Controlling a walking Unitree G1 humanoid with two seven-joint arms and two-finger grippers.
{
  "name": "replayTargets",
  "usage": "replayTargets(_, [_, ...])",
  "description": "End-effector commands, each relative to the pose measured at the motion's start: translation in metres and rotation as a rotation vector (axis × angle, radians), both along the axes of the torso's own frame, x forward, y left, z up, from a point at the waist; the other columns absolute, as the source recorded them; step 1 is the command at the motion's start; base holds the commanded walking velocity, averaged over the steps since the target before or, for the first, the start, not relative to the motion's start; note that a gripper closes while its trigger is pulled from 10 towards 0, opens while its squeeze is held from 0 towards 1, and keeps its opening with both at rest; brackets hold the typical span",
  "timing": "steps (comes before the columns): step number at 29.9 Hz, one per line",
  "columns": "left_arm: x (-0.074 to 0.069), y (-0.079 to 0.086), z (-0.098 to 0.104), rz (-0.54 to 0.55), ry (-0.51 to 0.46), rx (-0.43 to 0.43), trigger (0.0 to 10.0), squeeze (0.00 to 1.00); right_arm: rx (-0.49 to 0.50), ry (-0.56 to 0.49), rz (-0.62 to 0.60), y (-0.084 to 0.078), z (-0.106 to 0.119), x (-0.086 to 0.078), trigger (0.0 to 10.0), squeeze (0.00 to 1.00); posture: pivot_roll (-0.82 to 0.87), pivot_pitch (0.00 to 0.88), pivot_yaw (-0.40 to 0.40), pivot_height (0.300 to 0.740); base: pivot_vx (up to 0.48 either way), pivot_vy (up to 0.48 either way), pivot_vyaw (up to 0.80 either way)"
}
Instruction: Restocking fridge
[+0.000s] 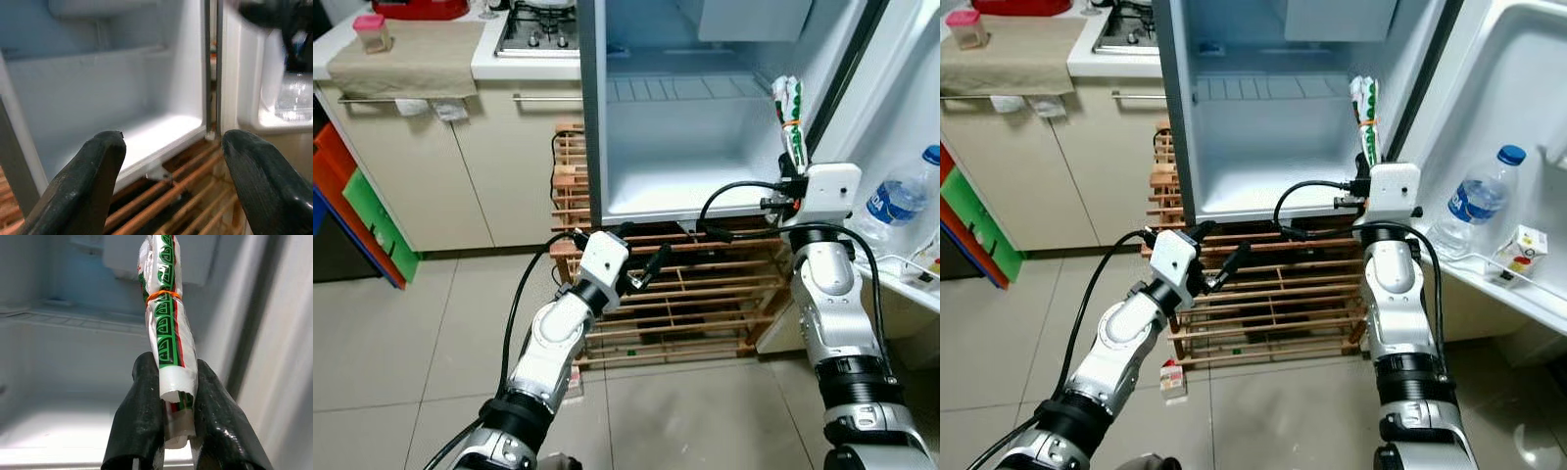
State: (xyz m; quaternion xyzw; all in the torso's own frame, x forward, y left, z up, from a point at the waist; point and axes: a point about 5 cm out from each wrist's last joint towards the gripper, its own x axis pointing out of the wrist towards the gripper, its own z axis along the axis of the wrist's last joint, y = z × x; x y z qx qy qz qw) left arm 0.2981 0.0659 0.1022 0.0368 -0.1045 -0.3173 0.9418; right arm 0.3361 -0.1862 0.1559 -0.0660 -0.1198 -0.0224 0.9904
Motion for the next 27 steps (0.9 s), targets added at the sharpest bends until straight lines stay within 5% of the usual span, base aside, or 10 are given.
replayTargets(1, [-0.001, 0.000, 0.011, -0.003, -0.065, -0.011, 10.0, 0.00, 0.006, -0.036, 0.024, 0.004, 0.005, -0.002, 10.0, 0.00, -0.08, 0.000, -0.026, 0.740, 0.360, 0.319, 0.00])
replayTargets(14, [-0.004, -0.017, 0.037, -0.140, -0.198, 0.068, 10.0, 0.00, 0.011, -0.049, 0.014, 0.003, 0.002, -0.010, 10.0, 0.00, -0.08, 0.000, -0.032, 0.740, 0.412, 0.182, 0.00])
replayTargets(27, [0.006, -0.016, 0.035, -0.079, -0.129, 0.083, 10.0, 0.00, 0.014, -0.042, 0.014, 0.003, 0.001, -0.012, 10.0, 0.00, -0.09, 0.000, -0.025, 0.740, 0.156, -0.135, 0.00])
